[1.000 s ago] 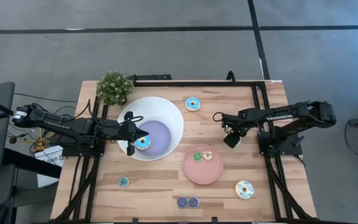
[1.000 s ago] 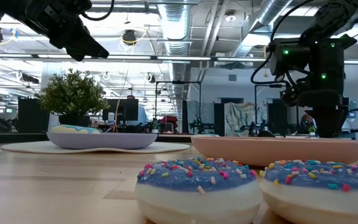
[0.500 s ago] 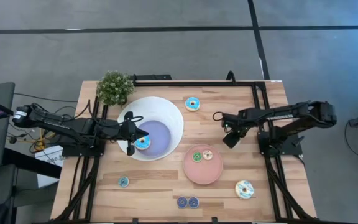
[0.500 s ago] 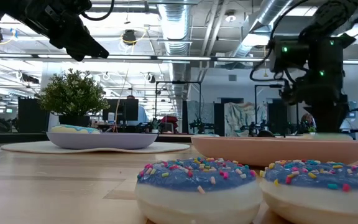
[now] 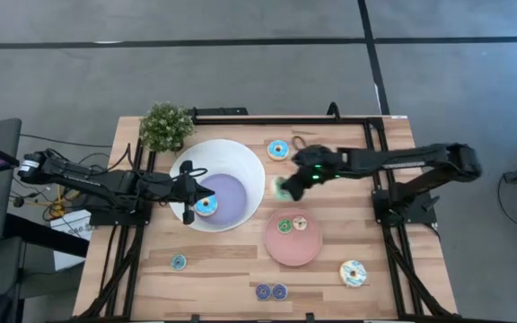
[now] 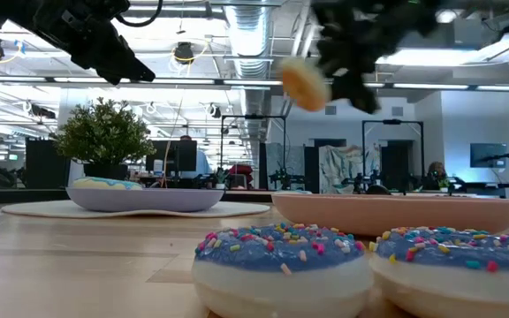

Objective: Pick & Place donuts
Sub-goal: Put the big light green donut on the purple plate

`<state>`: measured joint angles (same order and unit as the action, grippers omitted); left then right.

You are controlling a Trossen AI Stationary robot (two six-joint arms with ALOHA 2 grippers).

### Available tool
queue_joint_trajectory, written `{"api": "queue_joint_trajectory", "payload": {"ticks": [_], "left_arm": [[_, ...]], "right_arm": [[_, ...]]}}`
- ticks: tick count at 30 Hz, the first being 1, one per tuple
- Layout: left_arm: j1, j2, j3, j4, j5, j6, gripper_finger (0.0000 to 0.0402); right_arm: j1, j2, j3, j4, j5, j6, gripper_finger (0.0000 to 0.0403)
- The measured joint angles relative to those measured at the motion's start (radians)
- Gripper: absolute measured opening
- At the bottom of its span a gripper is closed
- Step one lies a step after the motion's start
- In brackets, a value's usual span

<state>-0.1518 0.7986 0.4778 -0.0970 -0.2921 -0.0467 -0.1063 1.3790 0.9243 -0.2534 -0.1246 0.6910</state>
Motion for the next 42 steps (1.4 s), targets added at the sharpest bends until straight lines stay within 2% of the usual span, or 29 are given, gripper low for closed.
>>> {"api": "queue_joint_trajectory", "payload": {"ticks": [12, 16, 20, 28, 42], "left_arm": [[0.000, -0.031, -0.001, 0.003, -0.005, 0.026, 0.0000], [-0.004, -0.095, -0.001, -0.002, 0.000, 0.024, 0.0000], [-0.014, -0.175, -0.013, -0.060, 0.024, 0.012, 0.0000], [-0.027, -0.299, -0.060, -0.100, 0.026, -0.024, 0.0000], [-0.027, -0.354, -0.091, -0.139, 0.053, 0.023, 0.0000]], "right_arm": [[0.027, 0.643, 0.758, -0.388, 0.032, -0.217, 0.0108], [0.024, 0.801, 0.972, -0.465, 0.045, -0.246, 0.0108], [0.012, 0.925, 1.125, -0.534, 0.045, -0.249, 0.0108], [-0.015, 1.085, 1.311, -0.609, 0.073, -0.231, 0.0108], [-0.033, 1.114, 1.331, -0.625, 0.086, -0.194, 0.0108]]}}
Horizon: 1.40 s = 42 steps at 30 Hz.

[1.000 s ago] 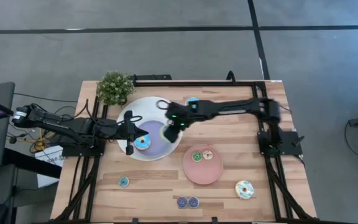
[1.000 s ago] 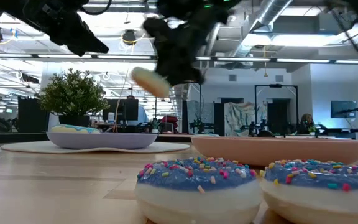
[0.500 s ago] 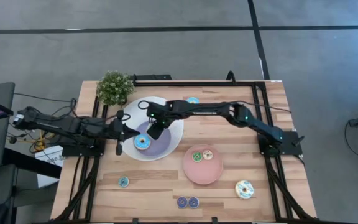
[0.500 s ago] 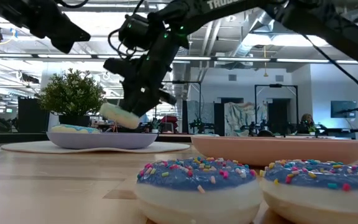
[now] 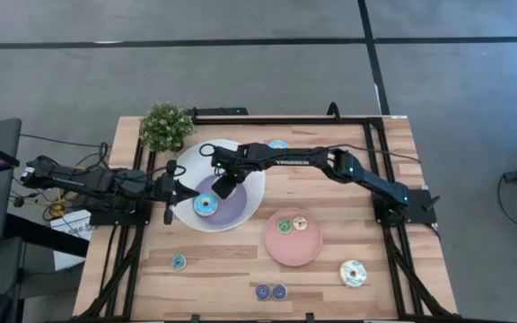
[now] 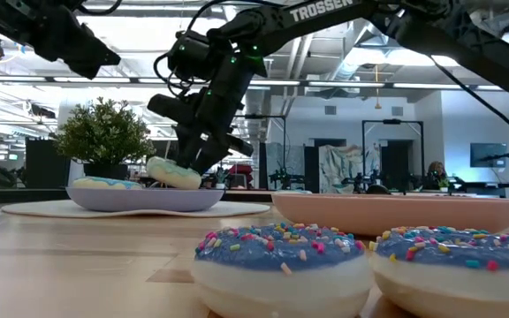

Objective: Pick & Place donuts
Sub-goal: Put the big light green donut on the purple plate, then put the big light blue donut on the purple plate

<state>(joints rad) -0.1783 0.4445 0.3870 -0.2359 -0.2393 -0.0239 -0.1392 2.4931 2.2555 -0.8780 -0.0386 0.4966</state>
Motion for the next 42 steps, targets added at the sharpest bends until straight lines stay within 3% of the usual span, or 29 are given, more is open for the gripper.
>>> {"api": "queue_joint_trajectory", "payload": {"ticks": [11, 25, 32, 37, 42], "left_arm": [[0.000, 0.000, 0.000, -0.006, 0.001, 0.039, 0.0000], [0.000, 0.000, 0.000, -0.021, 0.002, 0.043, 0.0000], [0.000, 0.000, 0.000, -0.022, 0.002, 0.043, 0.0000], [0.000, 0.000, 0.000, -0.025, 0.027, 0.042, 0.0000], [0.000, 0.000, 0.000, -0.034, 0.035, 0.039, 0.0000]], "right_arm": [[0.000, 0.000, 0.000, 0.005, 0.037, 0.000, 0.0114], [0.001, 0.000, -0.001, 0.004, 0.035, 0.010, 0.0199], [-0.007, -0.016, -0.001, 0.005, 0.000, 0.027, 0.0201], [-0.015, -0.014, 0.044, -0.072, -0.080, 0.021, 0.0194], [-0.014, -0.042, 0.080, -0.208, -0.121, -0.101, 0.0182]]}}
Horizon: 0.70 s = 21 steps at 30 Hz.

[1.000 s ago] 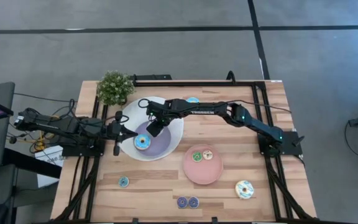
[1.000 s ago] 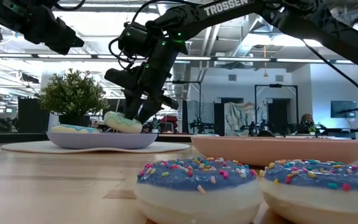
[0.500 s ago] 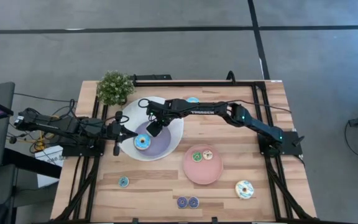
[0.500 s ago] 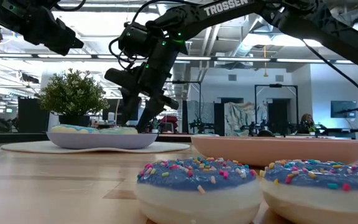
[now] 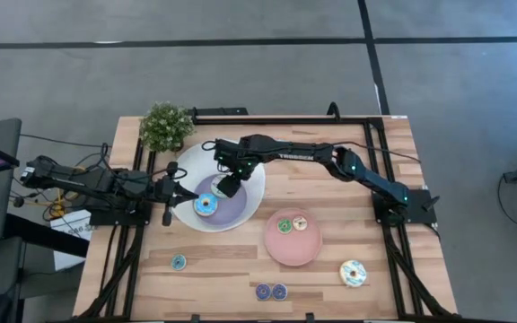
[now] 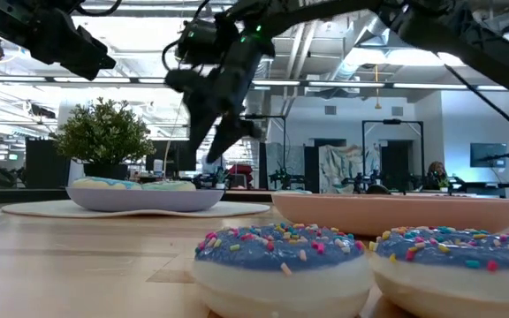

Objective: Pick & Place donuts
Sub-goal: Put the big light blue donut on the purple plate

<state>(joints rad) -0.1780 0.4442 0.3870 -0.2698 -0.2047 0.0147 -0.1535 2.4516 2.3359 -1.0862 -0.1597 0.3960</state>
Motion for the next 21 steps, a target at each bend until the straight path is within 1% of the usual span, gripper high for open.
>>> {"api": "queue_joint_trajectory", "payload": {"ticks": [5, 12, 18, 21], "left_arm": [[0.000, 0.001, 0.000, 0.020, 0.000, -0.016, 0.0000], [0.000, 0.001, 0.000, 0.055, 0.000, -0.019, 0.0000], [0.000, 0.001, 0.000, 0.059, 0.000, -0.048, 0.0000], [0.000, 0.001, 0.000, 0.063, -0.003, -0.066, 0.0000]], "right_arm": [[0.003, -0.083, -0.016, -0.101, 0.010, -0.101, 0.0149], [0.012, -0.177, -0.017, -0.121, 0.004, -0.186, 0.0069], [0.048, -0.214, -0.018, -0.137, 0.004, -0.249, 0.0013], [0.066, -0.217, -0.017, -0.144, 0.004, -0.274, 0.0003]]}}
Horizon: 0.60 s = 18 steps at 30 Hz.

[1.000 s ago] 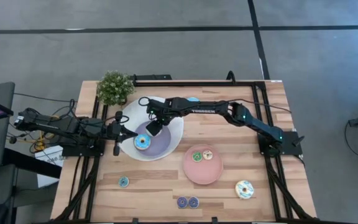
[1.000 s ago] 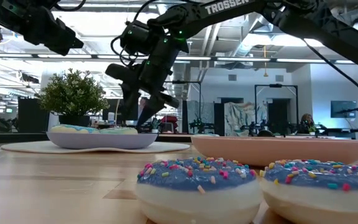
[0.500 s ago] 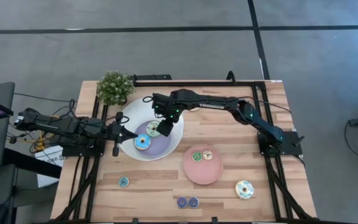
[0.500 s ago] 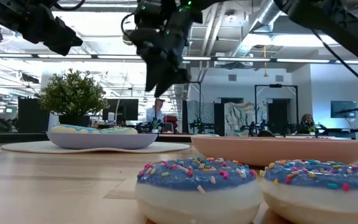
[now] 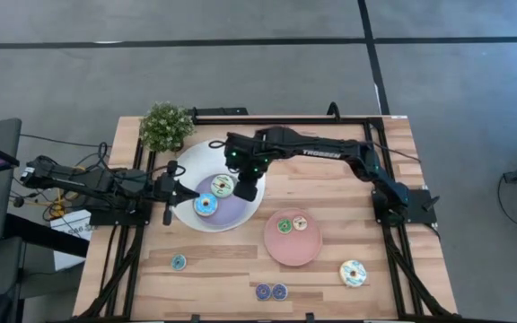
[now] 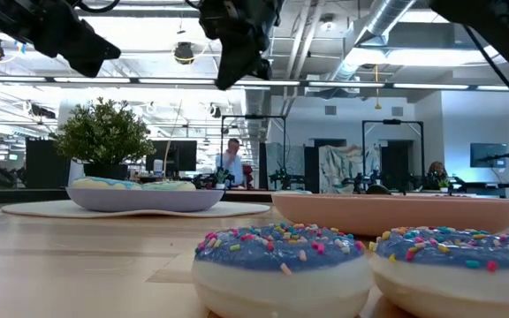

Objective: Pick & Place donuts
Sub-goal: Put the big light blue donut on the purple plate

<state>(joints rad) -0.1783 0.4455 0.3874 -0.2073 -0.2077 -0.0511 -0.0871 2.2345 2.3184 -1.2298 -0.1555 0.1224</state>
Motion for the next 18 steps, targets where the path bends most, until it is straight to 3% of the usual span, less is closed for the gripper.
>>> {"api": "queue_joint_trajectory", "payload": {"ticks": [4, 7, 13, 18], "left_arm": [[0.000, 0.020, 0.000, 0.022, -0.006, -0.002, 0.0000], [0.000, 0.047, 0.001, 0.047, 0.008, 0.006, 0.0000], [0.000, 0.119, 0.001, 0.057, 0.011, -0.039, 0.0000], [0.000, 0.224, 0.001, 0.168, 0.011, -0.065, 0.0000]], "right_arm": [[0.027, -0.002, -0.020, -0.013, -0.003, -0.027, 0.0010], [0.042, -0.023, -0.132, -0.003, -0.010, -0.029, 0.0008], [0.053, -0.212, -0.548, 0.277, -0.060, 0.010, 0.0002], [0.045, -0.470, -0.935, 0.523, -0.054, 0.085, 0.0001]]}}
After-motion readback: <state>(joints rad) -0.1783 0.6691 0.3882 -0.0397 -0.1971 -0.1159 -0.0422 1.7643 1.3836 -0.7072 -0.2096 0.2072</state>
